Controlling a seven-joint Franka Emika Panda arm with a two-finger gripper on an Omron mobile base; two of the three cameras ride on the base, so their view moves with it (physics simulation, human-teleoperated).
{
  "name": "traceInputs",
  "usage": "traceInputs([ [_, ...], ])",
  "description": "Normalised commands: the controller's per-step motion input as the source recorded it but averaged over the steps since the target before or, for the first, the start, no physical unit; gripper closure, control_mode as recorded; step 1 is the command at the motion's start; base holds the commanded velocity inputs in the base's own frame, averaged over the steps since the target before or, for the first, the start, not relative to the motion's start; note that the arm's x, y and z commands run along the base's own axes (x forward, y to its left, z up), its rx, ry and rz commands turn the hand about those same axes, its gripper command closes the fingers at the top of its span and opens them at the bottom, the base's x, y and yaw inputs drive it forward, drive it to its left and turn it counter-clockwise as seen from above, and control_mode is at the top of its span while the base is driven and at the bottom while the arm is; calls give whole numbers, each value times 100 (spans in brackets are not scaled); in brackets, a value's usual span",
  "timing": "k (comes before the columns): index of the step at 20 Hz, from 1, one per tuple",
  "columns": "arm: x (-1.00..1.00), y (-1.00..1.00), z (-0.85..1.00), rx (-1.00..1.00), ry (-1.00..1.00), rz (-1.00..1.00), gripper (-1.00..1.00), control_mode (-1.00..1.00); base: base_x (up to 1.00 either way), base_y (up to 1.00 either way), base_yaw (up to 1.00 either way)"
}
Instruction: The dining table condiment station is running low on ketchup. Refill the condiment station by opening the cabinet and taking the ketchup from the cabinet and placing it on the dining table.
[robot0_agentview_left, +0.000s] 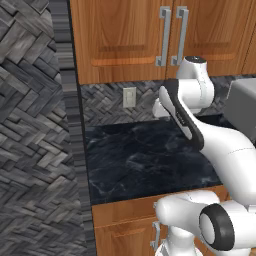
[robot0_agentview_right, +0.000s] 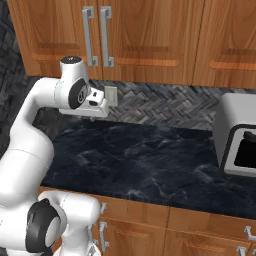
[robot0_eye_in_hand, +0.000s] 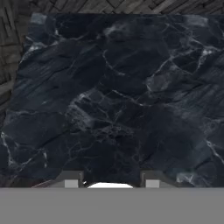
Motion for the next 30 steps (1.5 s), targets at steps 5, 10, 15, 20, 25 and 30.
traceInputs([
  [5, -37, 18, 4, -12, -23, 0, -100, -100, 0, 0, 0],
  [10, -94, 11, 29, -15, -76, 0, -100, -100, 0, 0, 0],
  [15, -66, -1, 39, -3, -84, 0, -100, -100, 0, 0, 0],
  [20, 13, -3, -2, 7, 1, 0, -100, -100, 0, 0, 0],
  [25, 10, 1, -3, -3, -4, 18, -100, -100, 0, 0, 0],
  [30, -37, -9, 15, -6, -67, 26, -100, -100, 0, 0, 0],
])
